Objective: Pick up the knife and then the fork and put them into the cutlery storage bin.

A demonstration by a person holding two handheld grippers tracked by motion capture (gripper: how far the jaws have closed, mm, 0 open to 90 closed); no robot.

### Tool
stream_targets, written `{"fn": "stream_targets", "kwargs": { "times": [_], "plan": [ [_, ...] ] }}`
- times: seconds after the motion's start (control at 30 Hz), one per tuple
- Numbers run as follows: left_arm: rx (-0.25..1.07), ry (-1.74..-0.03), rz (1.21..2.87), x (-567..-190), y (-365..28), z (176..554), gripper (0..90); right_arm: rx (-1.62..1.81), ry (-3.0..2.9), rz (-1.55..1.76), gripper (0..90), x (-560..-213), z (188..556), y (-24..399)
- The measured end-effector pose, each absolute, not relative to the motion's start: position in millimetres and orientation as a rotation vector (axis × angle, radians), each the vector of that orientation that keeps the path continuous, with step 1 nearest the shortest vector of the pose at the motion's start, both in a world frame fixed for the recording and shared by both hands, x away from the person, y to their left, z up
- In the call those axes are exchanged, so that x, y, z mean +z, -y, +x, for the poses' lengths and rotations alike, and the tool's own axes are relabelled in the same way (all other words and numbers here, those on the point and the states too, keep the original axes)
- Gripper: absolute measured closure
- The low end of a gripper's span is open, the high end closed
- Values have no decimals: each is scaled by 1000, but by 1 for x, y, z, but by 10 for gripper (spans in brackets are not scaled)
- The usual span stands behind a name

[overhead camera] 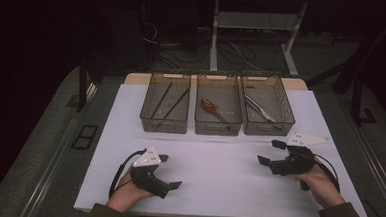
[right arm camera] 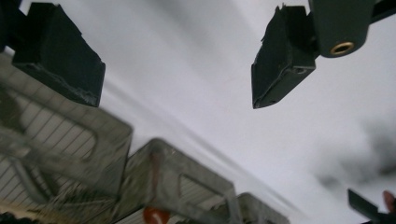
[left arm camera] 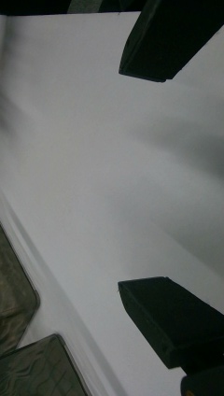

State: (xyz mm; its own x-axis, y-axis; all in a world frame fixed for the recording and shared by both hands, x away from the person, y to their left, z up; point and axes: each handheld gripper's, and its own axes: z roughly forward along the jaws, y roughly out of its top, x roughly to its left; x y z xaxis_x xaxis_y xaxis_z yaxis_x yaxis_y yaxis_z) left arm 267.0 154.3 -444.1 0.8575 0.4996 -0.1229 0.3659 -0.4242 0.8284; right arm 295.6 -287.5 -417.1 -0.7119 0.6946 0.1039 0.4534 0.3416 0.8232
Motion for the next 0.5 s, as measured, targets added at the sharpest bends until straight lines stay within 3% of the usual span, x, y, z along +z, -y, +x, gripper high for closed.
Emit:
{"fn": "stream_targets", "kwargs": {
  "times": [0.5],
  "plan": [
    [180, -632, 2057, -443, -156, 266, 0, 1288, -2358, 1049, 155, -441, 271, 295]
  ]
}}
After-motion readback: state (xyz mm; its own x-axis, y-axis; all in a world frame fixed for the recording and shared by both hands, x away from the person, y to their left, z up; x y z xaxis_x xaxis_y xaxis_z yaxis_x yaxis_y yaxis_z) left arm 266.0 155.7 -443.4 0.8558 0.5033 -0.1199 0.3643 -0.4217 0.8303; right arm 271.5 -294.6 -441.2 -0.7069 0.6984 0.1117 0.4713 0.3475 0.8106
